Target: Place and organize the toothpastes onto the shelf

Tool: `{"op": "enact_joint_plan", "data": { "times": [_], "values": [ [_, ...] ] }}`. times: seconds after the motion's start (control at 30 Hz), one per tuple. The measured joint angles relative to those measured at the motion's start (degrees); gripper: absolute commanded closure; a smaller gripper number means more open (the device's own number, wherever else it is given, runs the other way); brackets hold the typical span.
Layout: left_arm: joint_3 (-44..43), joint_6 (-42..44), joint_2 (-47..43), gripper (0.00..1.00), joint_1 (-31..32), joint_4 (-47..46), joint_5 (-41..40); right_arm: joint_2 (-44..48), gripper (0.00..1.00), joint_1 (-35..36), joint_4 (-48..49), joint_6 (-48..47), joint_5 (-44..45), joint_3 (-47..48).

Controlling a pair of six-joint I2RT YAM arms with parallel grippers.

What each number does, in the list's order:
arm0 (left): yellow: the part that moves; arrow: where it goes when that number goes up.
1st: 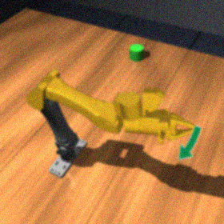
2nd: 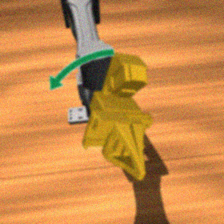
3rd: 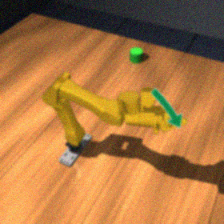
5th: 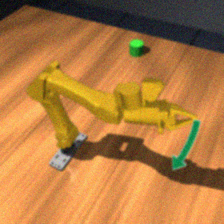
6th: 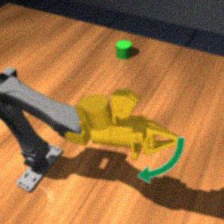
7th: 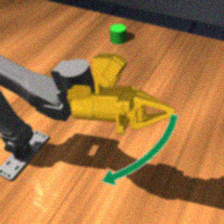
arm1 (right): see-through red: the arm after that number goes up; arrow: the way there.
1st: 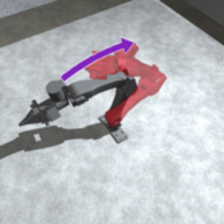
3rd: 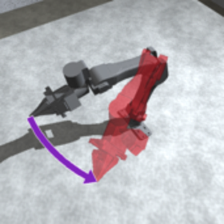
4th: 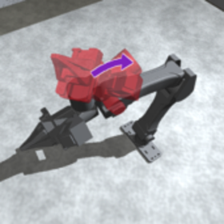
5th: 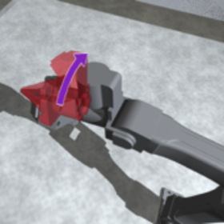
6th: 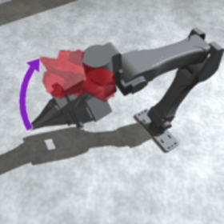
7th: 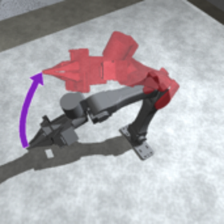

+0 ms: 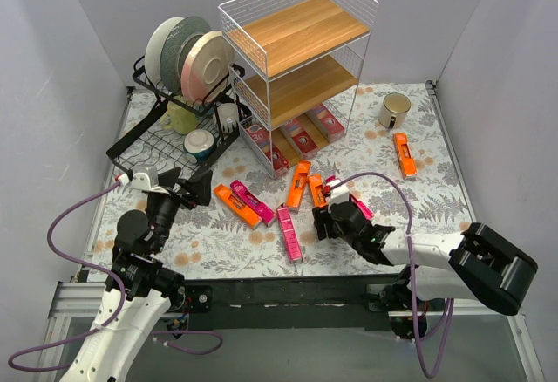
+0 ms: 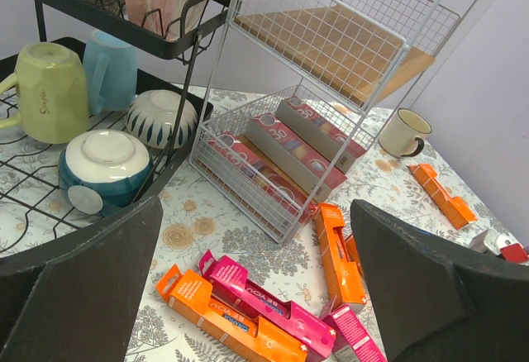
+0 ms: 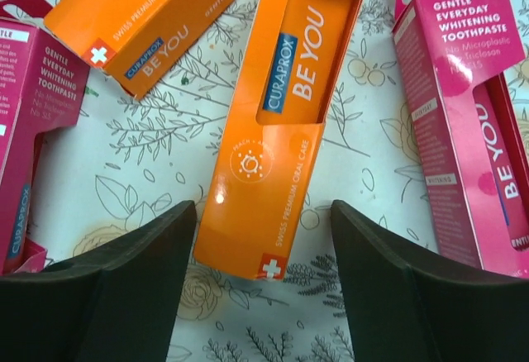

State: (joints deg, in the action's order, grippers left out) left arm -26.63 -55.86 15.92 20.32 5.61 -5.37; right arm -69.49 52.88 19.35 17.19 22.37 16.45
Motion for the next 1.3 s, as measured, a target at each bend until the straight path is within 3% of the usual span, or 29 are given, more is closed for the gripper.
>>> {"op": "enact_joint_plan", "data": {
  "times": [0.17,0.33,0.8,1.03,1.3],
  "values": [
    [0.0,0.0,0.0,0.02,0.0,0.0,0.0,-3.5,0.35,0.0,8.6,-0.9,1.0,-1.6],
    [0.0,0.0,0.0,0.02,0.0,0.0,0.0,-2.5,0.42,0.2,10.6,-0.8,2.1,-3.3],
    [0.0,0.0,0.3,0.02,0.0,0.0,0.0,19.6,0.61,0.9,-7.1,-1.1,3.9,-4.6],
    [0.0,0.1,0.4,0.02,0.0,0.0,0.0,20.4,0.62,0.9,-12.0,-3.0,3.8,-2.9],
    [0.0,0.1,0.5,0.02,0.0,0.0,0.0,22.5,0.62,0.9,-18.6,-7.2,3.0,9.1]
  ]
}}
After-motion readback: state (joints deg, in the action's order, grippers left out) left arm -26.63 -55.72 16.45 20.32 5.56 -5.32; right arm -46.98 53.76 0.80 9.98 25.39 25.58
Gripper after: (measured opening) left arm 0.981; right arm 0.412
